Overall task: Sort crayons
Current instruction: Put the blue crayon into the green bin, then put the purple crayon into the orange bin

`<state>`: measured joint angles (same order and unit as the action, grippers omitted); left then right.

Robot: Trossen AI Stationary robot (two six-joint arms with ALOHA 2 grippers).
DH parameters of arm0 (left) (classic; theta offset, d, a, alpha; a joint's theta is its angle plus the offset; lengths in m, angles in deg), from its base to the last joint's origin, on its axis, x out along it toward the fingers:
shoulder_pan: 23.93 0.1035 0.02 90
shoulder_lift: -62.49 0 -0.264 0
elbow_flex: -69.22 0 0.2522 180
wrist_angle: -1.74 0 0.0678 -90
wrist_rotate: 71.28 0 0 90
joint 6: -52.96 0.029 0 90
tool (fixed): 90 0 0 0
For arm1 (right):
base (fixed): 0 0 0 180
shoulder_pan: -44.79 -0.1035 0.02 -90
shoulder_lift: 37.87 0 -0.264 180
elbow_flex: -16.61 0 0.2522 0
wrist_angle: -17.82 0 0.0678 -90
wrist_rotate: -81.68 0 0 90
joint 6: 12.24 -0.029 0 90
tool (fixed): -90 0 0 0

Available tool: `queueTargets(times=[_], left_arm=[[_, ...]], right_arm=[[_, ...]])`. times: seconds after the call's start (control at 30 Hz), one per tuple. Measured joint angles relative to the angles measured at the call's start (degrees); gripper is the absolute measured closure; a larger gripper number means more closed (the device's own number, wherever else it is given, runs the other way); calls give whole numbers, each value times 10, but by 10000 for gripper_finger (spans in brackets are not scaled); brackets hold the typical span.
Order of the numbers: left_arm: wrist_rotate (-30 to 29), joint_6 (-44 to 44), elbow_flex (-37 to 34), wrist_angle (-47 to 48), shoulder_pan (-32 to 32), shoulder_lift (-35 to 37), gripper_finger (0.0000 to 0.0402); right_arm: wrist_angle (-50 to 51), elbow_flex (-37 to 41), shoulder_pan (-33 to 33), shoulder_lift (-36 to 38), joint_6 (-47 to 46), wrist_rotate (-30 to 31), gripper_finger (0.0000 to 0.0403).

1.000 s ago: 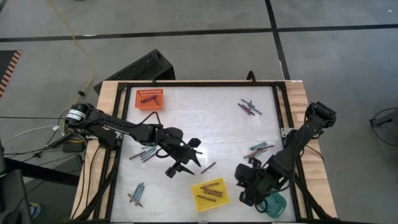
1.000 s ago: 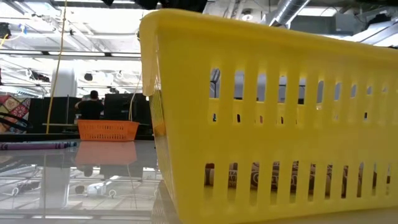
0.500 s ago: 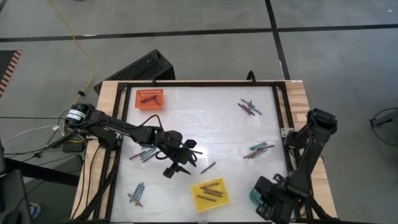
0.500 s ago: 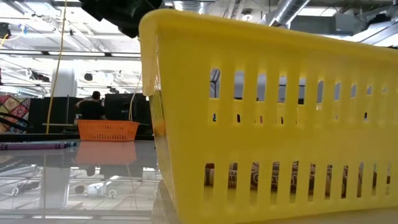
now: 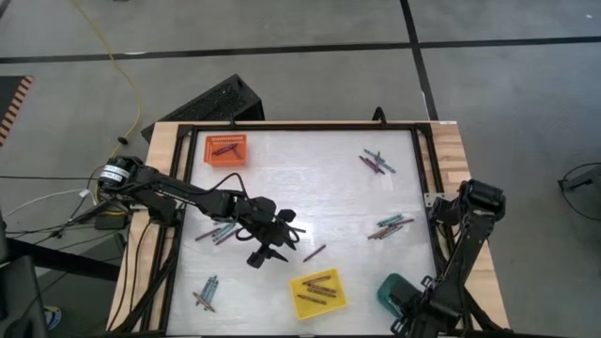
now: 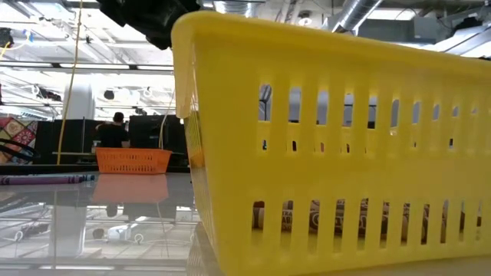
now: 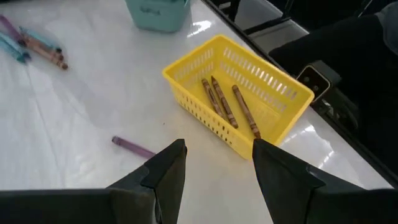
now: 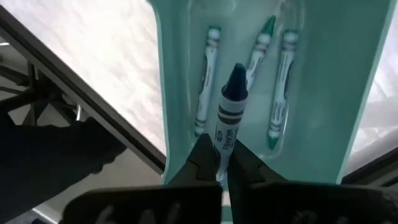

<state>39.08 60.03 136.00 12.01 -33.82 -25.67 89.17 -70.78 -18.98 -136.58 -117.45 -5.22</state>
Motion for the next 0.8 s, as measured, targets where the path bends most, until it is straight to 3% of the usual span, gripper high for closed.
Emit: queueTargets(times=[0.3,0.8], left_arm=[[-1,-8,0,103,0,0,228],[-82,-8,0,185,0,0,228]], right_arm=[[3,0,0,3,-4,-2,335],[43,-2,5,9,2,10,319]])
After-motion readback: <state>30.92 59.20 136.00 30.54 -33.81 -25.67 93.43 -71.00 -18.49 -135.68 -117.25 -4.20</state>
